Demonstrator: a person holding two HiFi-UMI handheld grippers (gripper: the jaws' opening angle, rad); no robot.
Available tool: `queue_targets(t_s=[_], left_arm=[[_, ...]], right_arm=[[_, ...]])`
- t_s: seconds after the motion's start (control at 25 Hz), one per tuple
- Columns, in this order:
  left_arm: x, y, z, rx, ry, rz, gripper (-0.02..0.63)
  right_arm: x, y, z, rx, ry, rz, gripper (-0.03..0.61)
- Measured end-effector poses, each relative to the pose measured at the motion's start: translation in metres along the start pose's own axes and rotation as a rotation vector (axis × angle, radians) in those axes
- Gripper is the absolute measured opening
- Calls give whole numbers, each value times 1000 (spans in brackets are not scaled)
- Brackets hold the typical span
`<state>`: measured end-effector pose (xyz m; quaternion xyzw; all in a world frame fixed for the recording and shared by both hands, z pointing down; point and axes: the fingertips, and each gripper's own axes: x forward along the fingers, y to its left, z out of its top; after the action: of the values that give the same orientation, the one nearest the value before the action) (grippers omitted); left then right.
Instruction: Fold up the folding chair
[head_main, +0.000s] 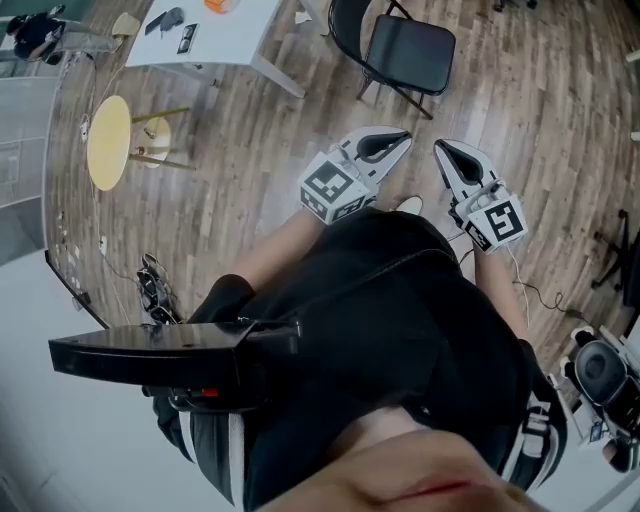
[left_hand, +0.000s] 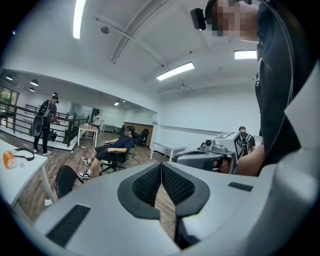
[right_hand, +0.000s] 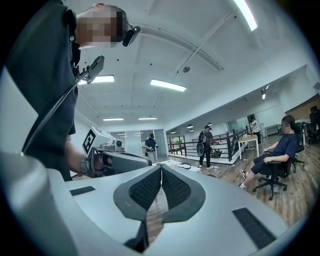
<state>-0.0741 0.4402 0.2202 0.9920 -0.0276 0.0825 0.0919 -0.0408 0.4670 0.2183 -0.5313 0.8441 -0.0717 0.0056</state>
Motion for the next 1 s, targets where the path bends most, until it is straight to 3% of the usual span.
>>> queue_targets(t_s=[0.48,0.72,0.92,1.0], left_arm=[[27,-4,6,11,9,8,6],[31,25,7,-8,1,-3,6],[19,88,9,-16,-10,-24,6],[22,92,11,-11,-14,-36,6]], right_arm=[[-17,-38,1,18,-24,-46,11],[11,-44,2,8,-10,-37,11],[76,-52,2,7,21,-34,11],[80,-53,5,0,21,-35,11]])
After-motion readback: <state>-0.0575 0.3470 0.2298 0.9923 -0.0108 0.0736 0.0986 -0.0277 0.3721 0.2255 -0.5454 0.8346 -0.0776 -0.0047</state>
